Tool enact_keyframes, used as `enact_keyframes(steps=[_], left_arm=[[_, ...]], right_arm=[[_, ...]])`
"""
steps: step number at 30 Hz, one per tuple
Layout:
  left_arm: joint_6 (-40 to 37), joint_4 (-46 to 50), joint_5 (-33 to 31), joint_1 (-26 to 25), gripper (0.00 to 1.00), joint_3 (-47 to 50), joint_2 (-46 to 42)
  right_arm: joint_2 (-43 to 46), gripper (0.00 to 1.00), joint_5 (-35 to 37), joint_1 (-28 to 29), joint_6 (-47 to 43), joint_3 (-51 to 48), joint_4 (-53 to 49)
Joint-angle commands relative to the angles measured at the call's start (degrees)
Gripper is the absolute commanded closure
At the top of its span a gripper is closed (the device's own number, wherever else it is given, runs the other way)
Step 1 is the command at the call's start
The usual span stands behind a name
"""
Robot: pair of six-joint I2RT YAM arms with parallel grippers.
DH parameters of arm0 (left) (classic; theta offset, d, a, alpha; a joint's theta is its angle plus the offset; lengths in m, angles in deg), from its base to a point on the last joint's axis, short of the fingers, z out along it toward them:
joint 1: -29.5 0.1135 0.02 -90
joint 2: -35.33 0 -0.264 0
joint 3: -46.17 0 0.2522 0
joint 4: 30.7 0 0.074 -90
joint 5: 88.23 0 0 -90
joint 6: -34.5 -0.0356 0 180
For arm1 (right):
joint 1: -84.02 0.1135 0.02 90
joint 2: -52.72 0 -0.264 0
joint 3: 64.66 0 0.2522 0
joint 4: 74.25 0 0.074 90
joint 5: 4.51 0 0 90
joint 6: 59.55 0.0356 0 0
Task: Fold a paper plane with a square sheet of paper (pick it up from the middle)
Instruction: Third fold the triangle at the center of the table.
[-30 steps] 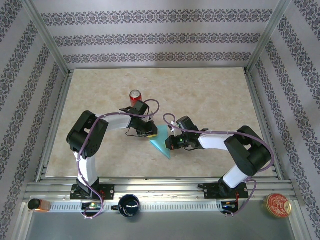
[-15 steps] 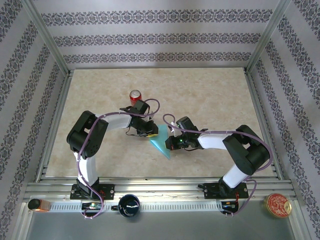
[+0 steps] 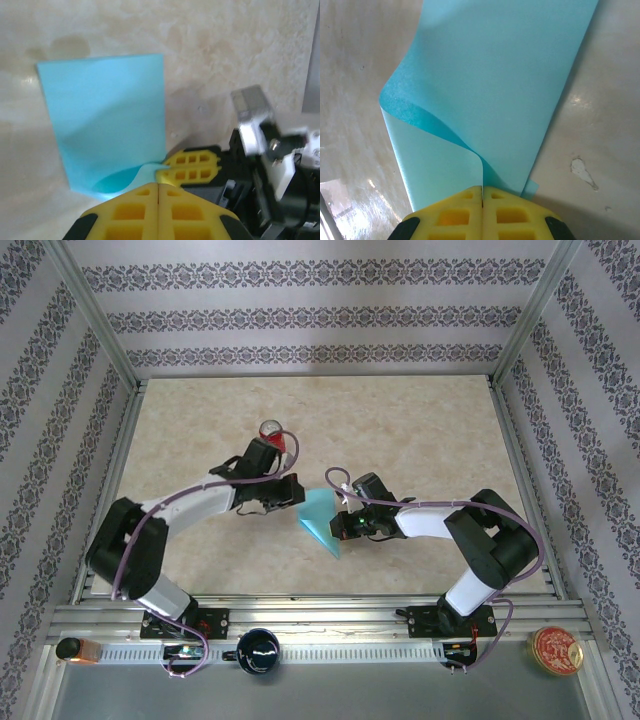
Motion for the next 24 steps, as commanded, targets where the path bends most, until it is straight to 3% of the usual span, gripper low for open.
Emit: enact_keyframes(steps=[1, 5, 13, 24], left_arm=[[8.07, -9.95, 0.69, -1.47, 1.00, 5.89, -3.42], [14.47, -19.78, 0.19, -3.47, 1.00, 11.59, -5.46], [20.49, -28.49, -3.32, -8.52, 1.00, 15.64, -2.28], [21.11, -32.67, -3.17, -10.49, 1.00, 15.11, 4.21]], right_arm=[[-1.05, 1.00, 1.84, 0.72, 0.49, -0.55, -0.17], [-0.88, 1.00, 2.24, 0.74, 0.75, -0.56, -0.52], [-0.97, 1.00, 2.46, 0.63, 0.79, -0.75, -0.96], [-0.60, 1.00, 2.72, 0.70, 1.01, -1.36, -0.72]])
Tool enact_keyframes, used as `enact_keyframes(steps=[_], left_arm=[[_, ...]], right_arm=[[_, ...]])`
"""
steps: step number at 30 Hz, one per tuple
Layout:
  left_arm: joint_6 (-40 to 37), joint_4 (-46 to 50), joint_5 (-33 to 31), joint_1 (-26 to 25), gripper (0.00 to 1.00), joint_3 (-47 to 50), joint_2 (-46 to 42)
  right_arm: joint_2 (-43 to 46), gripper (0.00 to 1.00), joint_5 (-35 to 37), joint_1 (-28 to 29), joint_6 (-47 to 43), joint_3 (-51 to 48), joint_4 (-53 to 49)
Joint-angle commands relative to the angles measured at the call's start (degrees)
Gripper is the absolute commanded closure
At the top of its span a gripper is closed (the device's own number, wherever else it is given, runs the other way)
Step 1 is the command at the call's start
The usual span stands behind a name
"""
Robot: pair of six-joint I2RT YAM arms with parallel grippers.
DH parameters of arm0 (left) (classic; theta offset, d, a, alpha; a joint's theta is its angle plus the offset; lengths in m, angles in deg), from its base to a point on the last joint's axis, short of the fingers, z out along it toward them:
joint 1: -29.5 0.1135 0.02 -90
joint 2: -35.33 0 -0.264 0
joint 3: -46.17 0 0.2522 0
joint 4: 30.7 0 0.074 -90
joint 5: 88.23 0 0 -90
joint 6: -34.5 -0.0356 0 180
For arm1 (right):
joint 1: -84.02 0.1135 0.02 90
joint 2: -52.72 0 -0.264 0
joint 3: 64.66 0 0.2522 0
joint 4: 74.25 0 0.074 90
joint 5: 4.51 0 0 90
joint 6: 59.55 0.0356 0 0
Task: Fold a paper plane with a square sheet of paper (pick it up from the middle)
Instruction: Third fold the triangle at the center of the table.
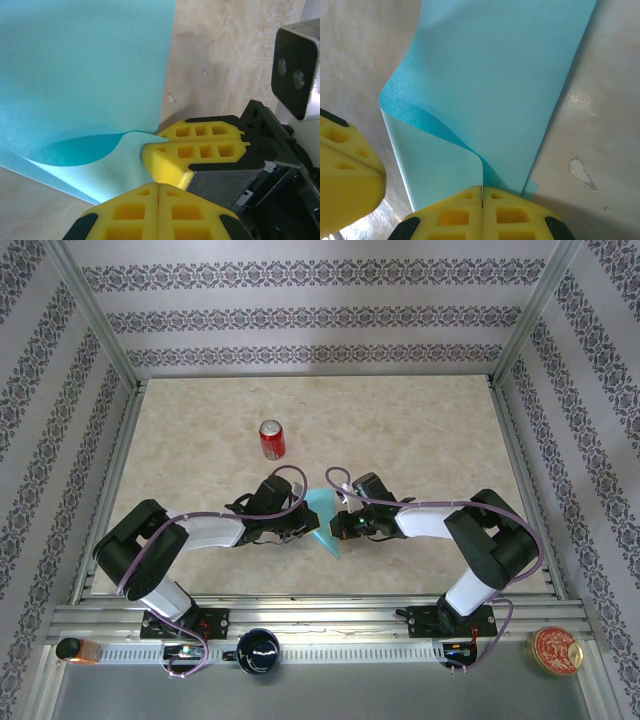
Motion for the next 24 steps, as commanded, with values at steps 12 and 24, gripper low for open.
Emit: enact_keyframes(steps=[12, 24], left_arm=[[1.62, -5.74, -1.07, -0.53, 1.00, 1.52, 3.61], [1.66, -6.88, -1.47, -0.53, 1.00, 1.58, 4.95]], right_arm=[[-0.95, 1.00, 2.26, 0.68, 0.29, -1.58, -0.74], [-0.97, 1.00, 2.40, 0.62, 0.29, -1.67, -0.74]])
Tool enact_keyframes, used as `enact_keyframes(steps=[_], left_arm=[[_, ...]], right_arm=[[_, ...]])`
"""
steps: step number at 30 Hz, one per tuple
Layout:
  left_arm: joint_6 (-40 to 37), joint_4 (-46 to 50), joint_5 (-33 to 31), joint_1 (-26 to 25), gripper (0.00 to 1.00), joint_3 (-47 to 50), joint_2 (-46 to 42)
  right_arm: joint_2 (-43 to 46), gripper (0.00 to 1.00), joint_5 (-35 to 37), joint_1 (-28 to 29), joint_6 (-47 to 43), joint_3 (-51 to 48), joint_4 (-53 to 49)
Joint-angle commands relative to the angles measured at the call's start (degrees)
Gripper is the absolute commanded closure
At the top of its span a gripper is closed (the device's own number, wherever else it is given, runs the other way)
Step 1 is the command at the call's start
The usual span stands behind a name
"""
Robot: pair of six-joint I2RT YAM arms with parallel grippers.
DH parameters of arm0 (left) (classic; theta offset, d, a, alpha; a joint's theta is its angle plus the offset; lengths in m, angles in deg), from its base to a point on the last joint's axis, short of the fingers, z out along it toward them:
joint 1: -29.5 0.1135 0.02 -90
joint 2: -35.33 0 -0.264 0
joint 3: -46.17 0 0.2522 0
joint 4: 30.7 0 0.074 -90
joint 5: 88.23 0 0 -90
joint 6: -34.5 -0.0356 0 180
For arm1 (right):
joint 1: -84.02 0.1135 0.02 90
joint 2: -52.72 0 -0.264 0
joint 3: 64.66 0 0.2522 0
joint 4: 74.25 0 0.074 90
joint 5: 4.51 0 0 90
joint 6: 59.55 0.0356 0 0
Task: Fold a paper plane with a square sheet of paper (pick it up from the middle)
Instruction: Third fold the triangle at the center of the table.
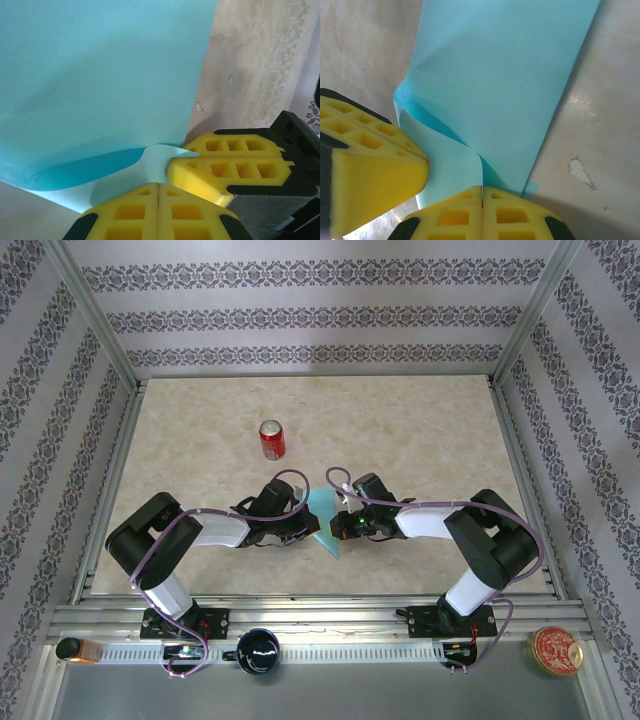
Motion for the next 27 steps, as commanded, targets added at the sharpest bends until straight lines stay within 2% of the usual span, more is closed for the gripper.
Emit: enact_keyframes(steps=[1, 19, 23, 27], left_arm=[[0.63, -2.82, -1.05, -0.52, 1.00, 0.62, 0.56], [1.08, -4.89, -1.21, -0.53, 1.00, 2.37, 4.69], [0.40, -3.55, -1.23, -0.53, 1.00, 2.12, 4.45], [-0.06, -2.55, -1.11, -0.53, 1.00, 1.61, 4.68]], right_arm=[[-1.01, 1.00, 2.41, 0.62, 0.10, -1.46, -1.31], [-0.58, 1.00, 1.89, 0.56, 0.21, -1.17, -1.22], [1.70, 0.95, 0.60, 0.34, 1.04, -0.31, -1.27], [6.88, 0.78, 1.27, -0.52, 1.95, 0.22, -3.45]])
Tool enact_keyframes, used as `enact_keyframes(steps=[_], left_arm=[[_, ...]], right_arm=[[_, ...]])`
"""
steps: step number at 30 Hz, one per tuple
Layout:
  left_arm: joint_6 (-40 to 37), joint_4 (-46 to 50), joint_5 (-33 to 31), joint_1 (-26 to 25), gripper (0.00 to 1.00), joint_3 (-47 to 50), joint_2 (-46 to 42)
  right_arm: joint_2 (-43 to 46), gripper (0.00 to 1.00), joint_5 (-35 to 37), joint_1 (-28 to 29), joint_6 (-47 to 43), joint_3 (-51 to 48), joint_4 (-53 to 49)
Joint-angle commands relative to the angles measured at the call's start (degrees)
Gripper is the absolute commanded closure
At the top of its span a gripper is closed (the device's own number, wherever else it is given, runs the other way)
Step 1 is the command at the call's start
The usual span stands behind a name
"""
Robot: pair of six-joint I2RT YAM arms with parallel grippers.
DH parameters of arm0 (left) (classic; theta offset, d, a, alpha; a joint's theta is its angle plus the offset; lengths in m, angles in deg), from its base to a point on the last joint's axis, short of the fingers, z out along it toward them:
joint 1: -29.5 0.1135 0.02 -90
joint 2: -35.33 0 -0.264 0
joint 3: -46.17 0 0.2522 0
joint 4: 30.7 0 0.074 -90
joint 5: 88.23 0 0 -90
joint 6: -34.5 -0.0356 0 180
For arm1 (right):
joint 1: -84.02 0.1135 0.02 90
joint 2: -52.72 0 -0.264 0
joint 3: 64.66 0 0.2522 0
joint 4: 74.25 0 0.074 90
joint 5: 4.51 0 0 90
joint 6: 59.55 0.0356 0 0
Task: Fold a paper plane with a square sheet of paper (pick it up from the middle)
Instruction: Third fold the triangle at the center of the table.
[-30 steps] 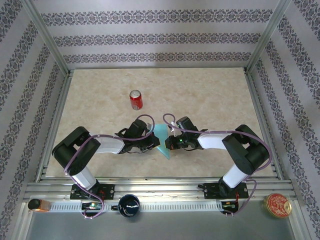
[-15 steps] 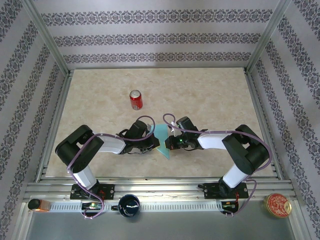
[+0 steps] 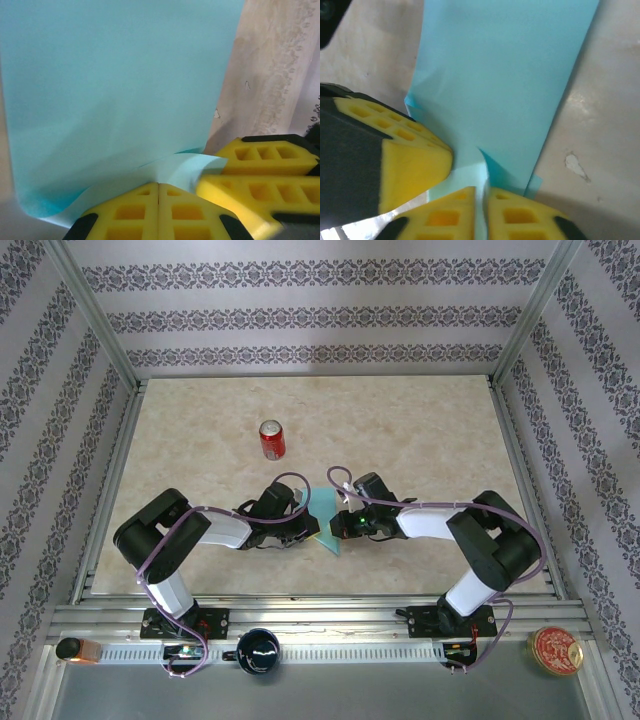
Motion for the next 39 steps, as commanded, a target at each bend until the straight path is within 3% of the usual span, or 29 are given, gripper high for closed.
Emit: enact_keyframes(steps=[1, 5, 11, 17, 39], left_arm=[[-0.48, 1.90, -0.71, -0.55, 1.00, 0.26, 1.69], [-0.83, 2.73, -0.91, -0.55, 1.00, 0.00, 1.43], [-1.39, 3.67, -1.05, -0.55, 1.00, -0.58, 1.12], [-1.59, 3.77, -0.92, -0.55, 1.00, -0.50, 1.25], [-1.66, 3.68, -0.69, -0.55, 1.00, -0.71, 1.43]], right_arm=[[5.56, 0.74, 1.40, -0.72, 0.94, 0.11, -2.50], [10.89, 0.69, 1.52, -0.90, 2.48, -1.34, -4.06], [10.93, 0.85, -6.17, 2.83, 5.40, -1.63, -3.51], [6.55, 0.94, -5.94, 7.56, 4.95, 0.86, -5.36], [0.32, 0.95, 1.54, 8.88, 2.33, 2.36, -10.99]])
